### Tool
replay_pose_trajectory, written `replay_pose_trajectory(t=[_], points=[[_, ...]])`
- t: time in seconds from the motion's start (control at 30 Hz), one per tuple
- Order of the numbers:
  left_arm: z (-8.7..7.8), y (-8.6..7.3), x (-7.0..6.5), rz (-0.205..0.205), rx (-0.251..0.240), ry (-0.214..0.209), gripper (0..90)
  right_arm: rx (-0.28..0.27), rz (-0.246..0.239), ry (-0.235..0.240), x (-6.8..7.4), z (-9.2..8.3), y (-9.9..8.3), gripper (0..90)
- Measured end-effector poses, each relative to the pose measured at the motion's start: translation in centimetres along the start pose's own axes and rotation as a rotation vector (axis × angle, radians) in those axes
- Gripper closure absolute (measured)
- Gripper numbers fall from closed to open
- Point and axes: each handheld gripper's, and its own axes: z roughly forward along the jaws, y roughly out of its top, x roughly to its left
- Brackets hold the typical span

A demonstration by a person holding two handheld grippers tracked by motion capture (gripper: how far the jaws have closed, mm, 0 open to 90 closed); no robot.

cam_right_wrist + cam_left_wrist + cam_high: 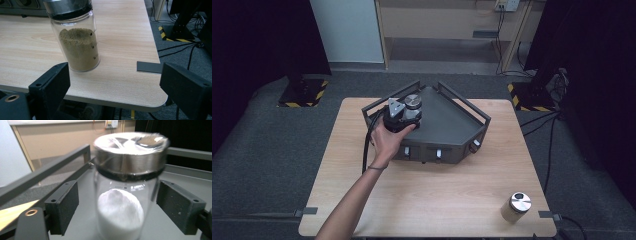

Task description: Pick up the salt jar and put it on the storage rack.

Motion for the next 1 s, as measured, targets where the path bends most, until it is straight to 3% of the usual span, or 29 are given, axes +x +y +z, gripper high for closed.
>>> replay_pose_trajectory(t=[0.03,0.1,0.13,0.3,0.47,0.5,0.53,0.67,0.77,0.93,1.0], points=[[0.0,0.0,0.0,0.000,0.000,0.000,16.6,0.000,0.000,0.000,0.0,0.0,0.0,9.6],[-1.7,-0.6,0.2,0.020,-0.030,0.001,15.9,-0.003,0.000,0.001,0.0,-0.1,0.0,9.6],[-2.6,-0.8,0.3,0.032,-0.044,-0.001,15.4,-0.005,0.000,0.001,0.0,-0.1,0.0,9.6],[-8.4,-3.3,0.7,0.013,-0.126,-0.021,12.1,-0.016,-0.003,0.008,0.0,-0.3,0.1,9.6],[-14.5,-6.9,0.4,-0.063,-0.171,-0.065,8.2,-0.019,-0.005,0.013,0.1,-0.4,0.1,9.6],[-16.7,-8.4,0.2,-0.113,-0.168,-0.082,8.2,-0.021,-0.010,0.017,0.1,-0.4,0.1,9.5],[-16.7,-8.4,0.2,-0.113,-0.168,-0.082,7.3,-0.021,-0.010,0.017,0.1,-0.4,0.1,9.5],[-20.4,-11.2,0.1,-0.259,-0.145,-0.139,1.7,-0.022,-0.010,0.018,0.2,-0.5,0.2,9.4],[-23.2,-12.8,-0.4,-0.287,-0.120,-0.167,1.7,-0.023,-0.009,0.016,0.2,-0.6,0.2,9.4],[-27.6,-15.5,-2.8,-0.238,-0.129,-0.102,2.2,-0.029,-0.008,0.017,0.2,-0.8,0.1,9.4],[-29.0,-16.1,-3.9,-0.243,-0.122,-0.067,2.7,-0.026,-0.012,0.019,0.3,-0.7,0.1,9.4]])
